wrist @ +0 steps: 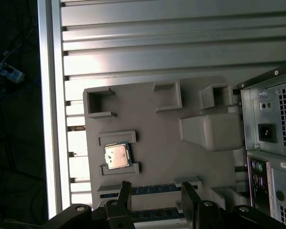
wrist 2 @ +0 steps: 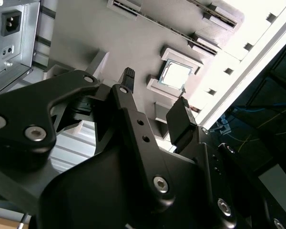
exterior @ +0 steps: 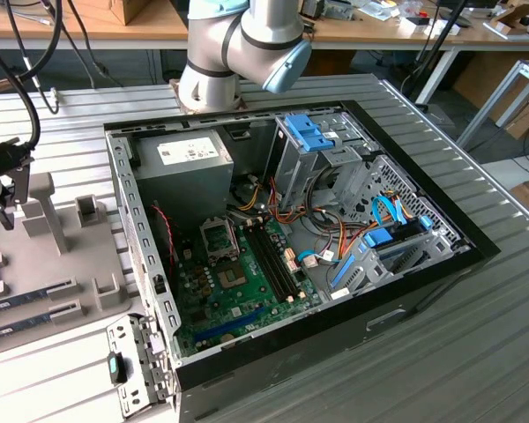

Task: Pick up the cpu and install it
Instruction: 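Pick up the cpu and move it towards the insertion slot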

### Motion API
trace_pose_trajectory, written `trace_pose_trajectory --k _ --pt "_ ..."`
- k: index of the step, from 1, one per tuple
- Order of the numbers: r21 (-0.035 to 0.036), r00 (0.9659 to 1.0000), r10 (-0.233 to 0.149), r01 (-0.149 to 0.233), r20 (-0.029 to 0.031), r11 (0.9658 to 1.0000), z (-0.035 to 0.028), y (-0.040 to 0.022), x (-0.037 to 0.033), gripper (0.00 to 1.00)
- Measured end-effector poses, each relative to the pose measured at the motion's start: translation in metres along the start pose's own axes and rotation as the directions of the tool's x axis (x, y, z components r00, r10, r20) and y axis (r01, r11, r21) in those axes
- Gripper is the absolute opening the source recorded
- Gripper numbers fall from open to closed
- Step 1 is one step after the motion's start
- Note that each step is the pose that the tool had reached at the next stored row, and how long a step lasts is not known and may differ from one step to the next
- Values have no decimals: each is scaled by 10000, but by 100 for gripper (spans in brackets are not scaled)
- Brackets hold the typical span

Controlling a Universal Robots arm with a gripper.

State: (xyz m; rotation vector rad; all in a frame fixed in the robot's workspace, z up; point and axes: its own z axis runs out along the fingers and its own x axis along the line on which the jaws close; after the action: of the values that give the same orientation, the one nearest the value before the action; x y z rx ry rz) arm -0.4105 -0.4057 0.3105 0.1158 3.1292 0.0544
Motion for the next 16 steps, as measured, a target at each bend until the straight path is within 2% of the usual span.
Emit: trace_pose_trajectory --k 16 --pt "-1 10000 0 0 1 10000 51 -2 3 54"
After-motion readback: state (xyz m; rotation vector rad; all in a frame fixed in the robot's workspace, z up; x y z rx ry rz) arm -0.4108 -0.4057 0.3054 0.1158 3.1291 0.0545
